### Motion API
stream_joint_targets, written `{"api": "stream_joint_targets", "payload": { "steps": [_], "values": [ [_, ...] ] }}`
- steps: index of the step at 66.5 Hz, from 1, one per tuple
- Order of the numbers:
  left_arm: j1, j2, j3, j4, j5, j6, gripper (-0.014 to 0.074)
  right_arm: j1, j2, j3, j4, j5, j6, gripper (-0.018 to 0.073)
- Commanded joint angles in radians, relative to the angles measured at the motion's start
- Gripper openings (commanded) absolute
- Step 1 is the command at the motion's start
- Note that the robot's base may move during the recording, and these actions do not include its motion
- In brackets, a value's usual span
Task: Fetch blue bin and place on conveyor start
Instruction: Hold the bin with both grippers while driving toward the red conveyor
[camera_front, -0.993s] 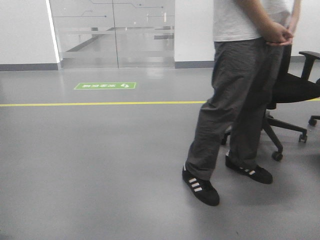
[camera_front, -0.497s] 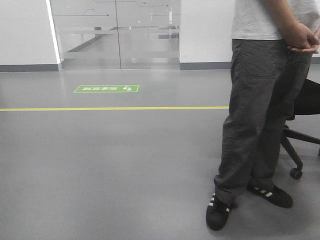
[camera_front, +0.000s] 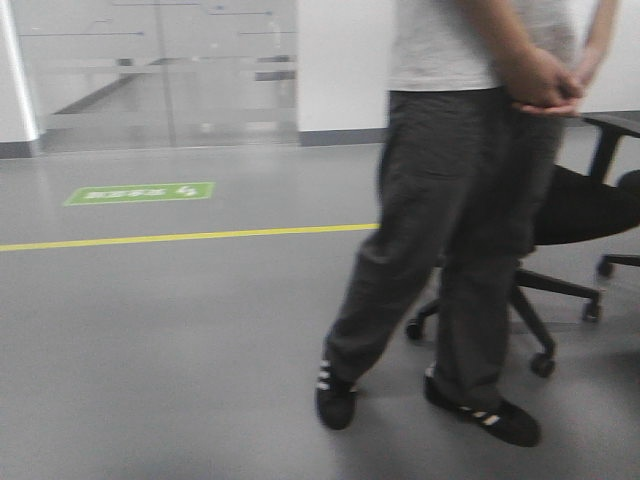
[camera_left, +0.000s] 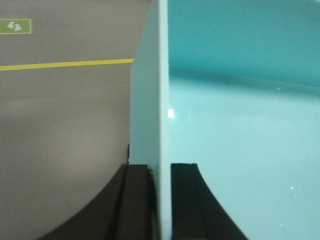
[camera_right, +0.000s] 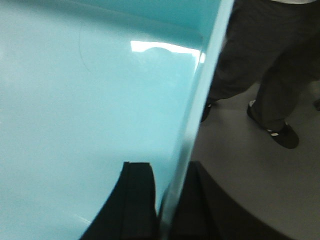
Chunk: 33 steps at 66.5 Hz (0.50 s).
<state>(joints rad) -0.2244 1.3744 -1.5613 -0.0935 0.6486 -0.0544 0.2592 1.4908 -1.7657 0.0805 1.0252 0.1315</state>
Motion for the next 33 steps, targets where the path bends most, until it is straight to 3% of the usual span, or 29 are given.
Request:
{"api": "stream_joint_targets", "payload": {
  "steps": [1,33],
  "values": [
    [0.002,-0.015,-0.008,-0.026,-0.065,-0.010,-0.0111,-0.007,-0.009,-0.006,-0.022,-0.026,-0.024,-0.0153],
    [0.002,-0.015,-0.008,-0.026,-0.065,-0.010,-0.0111,-0.007,-0.009,-0.006,-0.022,-0.150,-0.024,-0.0153]
  ]
}}
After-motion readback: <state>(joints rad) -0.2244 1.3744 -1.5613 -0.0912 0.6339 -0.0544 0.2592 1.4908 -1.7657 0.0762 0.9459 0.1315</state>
